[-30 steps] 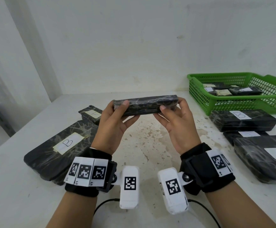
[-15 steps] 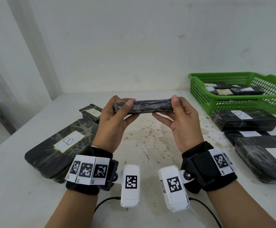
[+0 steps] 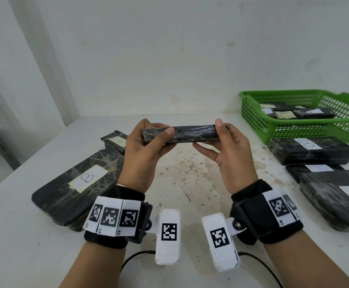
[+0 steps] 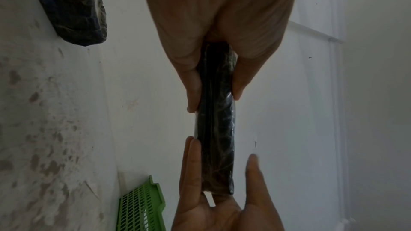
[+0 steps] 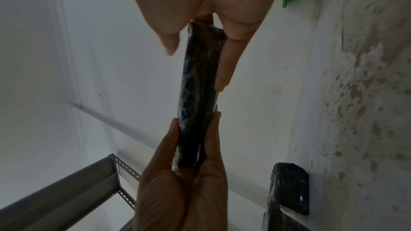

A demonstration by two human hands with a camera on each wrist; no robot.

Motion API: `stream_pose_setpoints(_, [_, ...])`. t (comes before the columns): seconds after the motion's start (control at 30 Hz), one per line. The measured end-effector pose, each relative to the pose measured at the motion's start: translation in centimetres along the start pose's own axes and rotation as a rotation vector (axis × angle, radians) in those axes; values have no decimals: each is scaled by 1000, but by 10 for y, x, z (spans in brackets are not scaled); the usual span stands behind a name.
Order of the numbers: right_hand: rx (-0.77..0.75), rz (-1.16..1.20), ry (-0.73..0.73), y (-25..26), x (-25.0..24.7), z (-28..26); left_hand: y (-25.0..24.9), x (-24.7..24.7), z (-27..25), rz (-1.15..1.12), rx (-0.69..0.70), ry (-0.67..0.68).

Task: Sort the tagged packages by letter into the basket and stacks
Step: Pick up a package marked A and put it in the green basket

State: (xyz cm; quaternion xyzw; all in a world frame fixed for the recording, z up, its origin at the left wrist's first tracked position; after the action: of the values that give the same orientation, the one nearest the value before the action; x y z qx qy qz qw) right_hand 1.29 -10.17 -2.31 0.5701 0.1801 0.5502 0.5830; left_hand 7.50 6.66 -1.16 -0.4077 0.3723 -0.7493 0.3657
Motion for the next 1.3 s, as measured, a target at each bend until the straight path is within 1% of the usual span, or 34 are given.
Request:
stream_pose_setpoints(0.13, [-48,-39,-37,6,-3,-1,-1,3,-1,-11,-1,22])
stream_pose_setpoints(0.23, [-54,-39,-69,6,-7,0,0,8,-4,-36,-18,47])
stream_pose_setpoints(0.47, [-20,-27,-18,2,2,-4,0,4,-2,15,12,22])
stream_pose_setpoints(0.57, [-29,-50,-31,2,-2,-3,2,8,-4,31,6,40])
stream_pose_setpoints(0.73, [-33,-42,-48,2,-4,-2,0,14,-5,-19,-16,92])
stream_pose_setpoints(0.9, [-21,-48,-28,0,2,-6,-1,10,-4,43,18,76])
stream_pose_setpoints(1.0, [-39,-111,-80,1,-1,-7,-3,12,-6,71,32,80])
stream_pose_setpoints(1.07, [-43,-133,-102,-1,-4,-5,-3,14,-7,45,16,107])
stream_pose_setpoints(1.13, [-37,-134,-98,-2,-6,-3,-1,17,-8,13,-9,135])
stream_pose_setpoints(1.3, [-53,-99,-70,0,-2,-4,-1,14,-5,22,-9,117])
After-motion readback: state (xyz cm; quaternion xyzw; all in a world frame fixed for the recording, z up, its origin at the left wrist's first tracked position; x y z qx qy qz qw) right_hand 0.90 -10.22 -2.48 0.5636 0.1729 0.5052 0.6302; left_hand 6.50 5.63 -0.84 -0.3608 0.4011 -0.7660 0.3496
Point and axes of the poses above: each hand's wrist, its own z-axis towards the middle knuckle, its own x-axis out of the palm, y = z × x, the point moved 9 cm from there along z, towards the middle knuckle, and after that the axes turned 1 degree about z, right-handed, at the moved point
